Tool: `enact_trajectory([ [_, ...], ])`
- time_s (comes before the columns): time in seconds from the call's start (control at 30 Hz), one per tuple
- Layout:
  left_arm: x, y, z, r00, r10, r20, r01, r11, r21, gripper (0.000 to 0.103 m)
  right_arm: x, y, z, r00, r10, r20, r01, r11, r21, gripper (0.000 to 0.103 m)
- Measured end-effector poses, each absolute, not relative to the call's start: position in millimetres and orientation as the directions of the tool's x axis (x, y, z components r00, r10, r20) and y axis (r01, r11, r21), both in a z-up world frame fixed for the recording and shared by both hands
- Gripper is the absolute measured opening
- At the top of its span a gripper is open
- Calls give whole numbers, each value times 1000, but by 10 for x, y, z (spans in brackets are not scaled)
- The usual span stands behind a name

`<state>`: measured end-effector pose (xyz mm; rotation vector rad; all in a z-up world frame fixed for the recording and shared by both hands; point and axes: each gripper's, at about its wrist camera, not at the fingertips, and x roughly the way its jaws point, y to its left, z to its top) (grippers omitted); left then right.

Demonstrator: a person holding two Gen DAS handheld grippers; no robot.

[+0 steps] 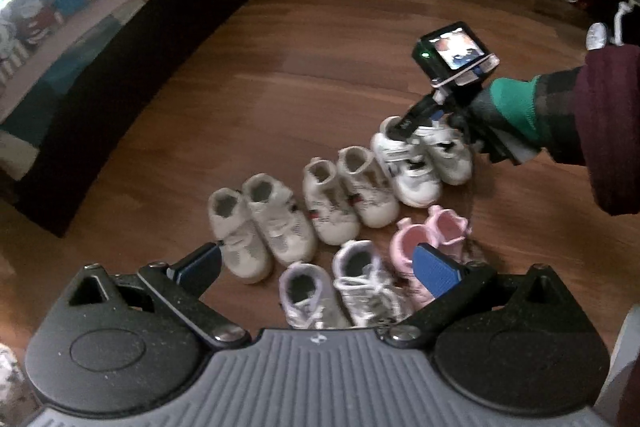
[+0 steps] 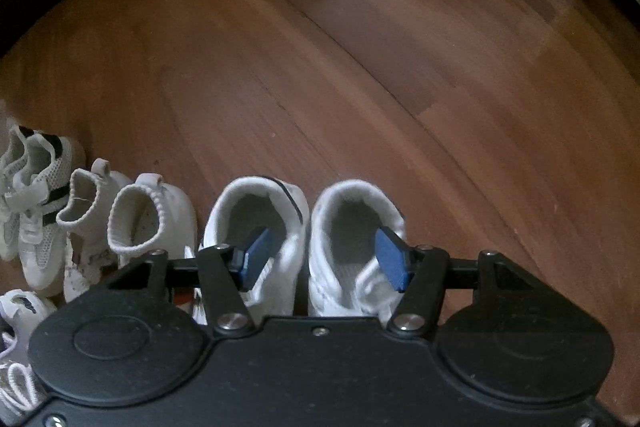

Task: Organize scattered shoes
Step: 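Grasp the white sneakers with black stripes with the right tool, then carry the striped sneakers beside the placed pair and open the right tool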

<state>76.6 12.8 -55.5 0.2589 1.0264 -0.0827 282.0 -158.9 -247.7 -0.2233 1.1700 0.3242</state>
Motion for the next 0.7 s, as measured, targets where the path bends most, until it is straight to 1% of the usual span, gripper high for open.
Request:
enact_trajectory([
  [0.13, 770, 139, -556, 486, 28, -873, 187, 973, 135, 102, 2862, -1578, -2544, 337, 112, -935, -357, 934, -17, 59],
  [0.27, 770, 106, -552, 473, 15, -881, 196, 973, 122, 102, 2858, -1476, -2651, 339, 92, -936, -395, 917, -53, 59],
  [0.33, 781, 103, -563, 465, 13, -885, 195, 974, 117, 102, 2841, -1477, -2665, 340, 102, -935, -377, 926, -36, 59],
  [0.37, 788, 105, -576, 457, 12, -889, 193, 975, 112, 102, 2833, -1481, -2673, 341, 105, -934, -367, 930, -29, 56],
  [0.4, 791, 101, -585, 452, 11, -892, 191, 975, 109, 102, 2815, -1477, -2685, 338, 105, -935, -367, 930, -29, 51],
  [0.43, 794, 96, -591, 448, 11, -894, 192, 976, 108, 102, 2795, -1465, -2695, 326, 108, -939, -373, 928, -22, 27],
  [0.47, 794, 84, -596, 445, 15, -895, 195, 974, 113, 102, 2779, -1455, -2688, 318, 113, -941, -379, 925, -17, 22],
  [0.57, 811, 56, -589, 444, 16, -896, 197, 974, 115, 102, 2726, -1441, -2630, 321, 125, -939, -390, 921, -10, 16],
  [0.7, 840, 20, -564, 448, 14, -894, 194, 974, 112, 102, 2585, -1496, -2530, 357, 146, -923, -378, 926, 1, 14],
])
